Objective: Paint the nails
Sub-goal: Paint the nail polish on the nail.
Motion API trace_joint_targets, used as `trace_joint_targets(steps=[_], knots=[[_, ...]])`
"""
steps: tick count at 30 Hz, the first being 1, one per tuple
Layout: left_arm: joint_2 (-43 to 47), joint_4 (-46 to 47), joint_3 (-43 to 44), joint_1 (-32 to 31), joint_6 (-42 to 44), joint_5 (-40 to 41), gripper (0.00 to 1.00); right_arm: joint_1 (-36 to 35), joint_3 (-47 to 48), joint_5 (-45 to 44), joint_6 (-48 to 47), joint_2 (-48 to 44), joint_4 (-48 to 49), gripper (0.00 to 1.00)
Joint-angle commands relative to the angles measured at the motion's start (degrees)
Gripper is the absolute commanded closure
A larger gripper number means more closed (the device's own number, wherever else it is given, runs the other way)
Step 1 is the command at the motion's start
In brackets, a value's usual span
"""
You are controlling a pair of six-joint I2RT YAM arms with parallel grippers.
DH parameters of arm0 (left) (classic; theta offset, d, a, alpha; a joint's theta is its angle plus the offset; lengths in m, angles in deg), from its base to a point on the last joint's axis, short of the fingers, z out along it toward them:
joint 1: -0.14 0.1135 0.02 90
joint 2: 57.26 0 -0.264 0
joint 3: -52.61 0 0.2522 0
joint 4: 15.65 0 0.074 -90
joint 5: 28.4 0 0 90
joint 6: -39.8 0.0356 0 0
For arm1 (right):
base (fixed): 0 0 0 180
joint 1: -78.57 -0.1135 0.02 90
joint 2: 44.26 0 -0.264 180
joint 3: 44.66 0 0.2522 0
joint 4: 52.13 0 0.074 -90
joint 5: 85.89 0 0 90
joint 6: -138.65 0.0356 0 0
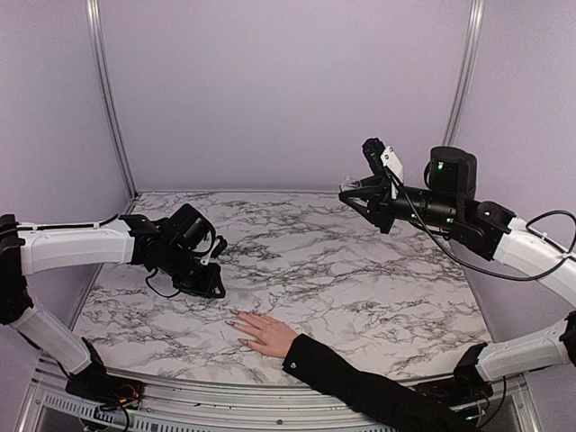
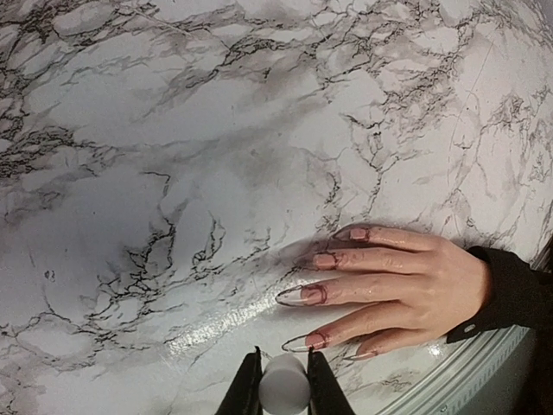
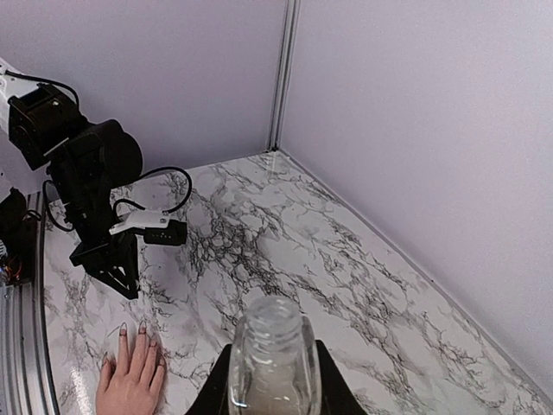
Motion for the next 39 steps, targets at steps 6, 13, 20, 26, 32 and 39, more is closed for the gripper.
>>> trace_joint_targets(steps=[6,13,20,26,32,39], knots=[[-4.75,-0.33,0.86,-2.42,0.42,-4.98,1.00,0.59,-0.21,0.09,-0.28,-0.68,1.02,1.00],[-7.21,0.62,2.05,-3.29,-0.26,-4.92,1.00,0.63,-0.52,-0.37,-0.75,-0.87,0.81,1.00],[-6.89,0.99,3.07,-3.27,-0.57,-4.66,1.00,0.63,-0.51,-0.44,-0.92,-0.73,0.76,1.00],[-6.82,1.10,3.42,-3.21,-1.35,-3.29,1.00,0.64,-0.61,-0.35,-0.98,-0.64,0.91,1.00],[-7.26,1.11,2.88,-3.12,-2.08,-1.31,1.00,0.60,-0.52,-0.47,-1.19,-0.71,0.70,1.00],[-6.89,1.10,1.29,-2.94,-2.26,-0.35,1.00,0.62,-0.52,-0.61,-1.37,-0.92,0.50,1.00]])
